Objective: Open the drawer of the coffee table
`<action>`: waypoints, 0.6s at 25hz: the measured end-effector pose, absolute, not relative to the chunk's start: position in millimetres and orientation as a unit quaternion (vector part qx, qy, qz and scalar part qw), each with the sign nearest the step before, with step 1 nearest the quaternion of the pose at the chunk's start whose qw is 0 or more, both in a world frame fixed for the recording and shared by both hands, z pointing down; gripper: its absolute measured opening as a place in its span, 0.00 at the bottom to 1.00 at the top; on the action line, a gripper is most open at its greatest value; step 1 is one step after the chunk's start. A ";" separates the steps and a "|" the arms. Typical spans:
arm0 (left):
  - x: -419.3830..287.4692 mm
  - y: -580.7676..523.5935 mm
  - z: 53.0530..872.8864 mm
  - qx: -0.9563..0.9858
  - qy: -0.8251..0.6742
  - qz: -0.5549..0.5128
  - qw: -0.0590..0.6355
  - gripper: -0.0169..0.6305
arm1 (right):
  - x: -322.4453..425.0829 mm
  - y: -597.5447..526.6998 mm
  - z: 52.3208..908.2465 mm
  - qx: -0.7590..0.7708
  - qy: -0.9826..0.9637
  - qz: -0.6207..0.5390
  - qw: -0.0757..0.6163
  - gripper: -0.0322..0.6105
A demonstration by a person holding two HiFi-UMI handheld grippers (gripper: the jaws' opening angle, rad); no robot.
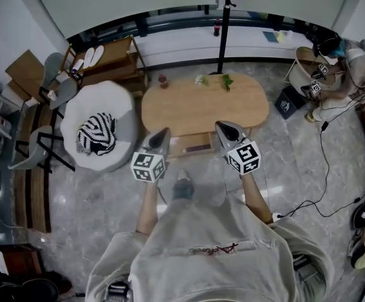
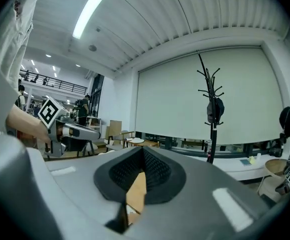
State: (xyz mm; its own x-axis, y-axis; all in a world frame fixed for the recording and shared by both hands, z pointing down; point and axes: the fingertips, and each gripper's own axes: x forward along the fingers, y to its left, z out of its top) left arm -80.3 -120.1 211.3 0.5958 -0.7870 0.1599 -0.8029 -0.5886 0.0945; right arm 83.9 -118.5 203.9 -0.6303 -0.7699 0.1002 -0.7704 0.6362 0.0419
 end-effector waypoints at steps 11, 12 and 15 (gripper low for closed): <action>-80.0 -126.2 206.1 0.891 -0.446 0.047 0.073 0.03 | 89.1 -125.7 200.9 0.433 -0.901 0.006 0.041 0.06; -81.1 -127.8 206.6 0.890 -0.447 0.048 0.075 0.03 | 88.9 -128.0 201.3 0.433 -0.900 0.007 0.041 0.06; -82.7 -126.9 209.5 0.888 -0.450 0.051 0.078 0.03 | 91.1 -128.0 203.1 0.434 -0.900 0.009 0.043 0.06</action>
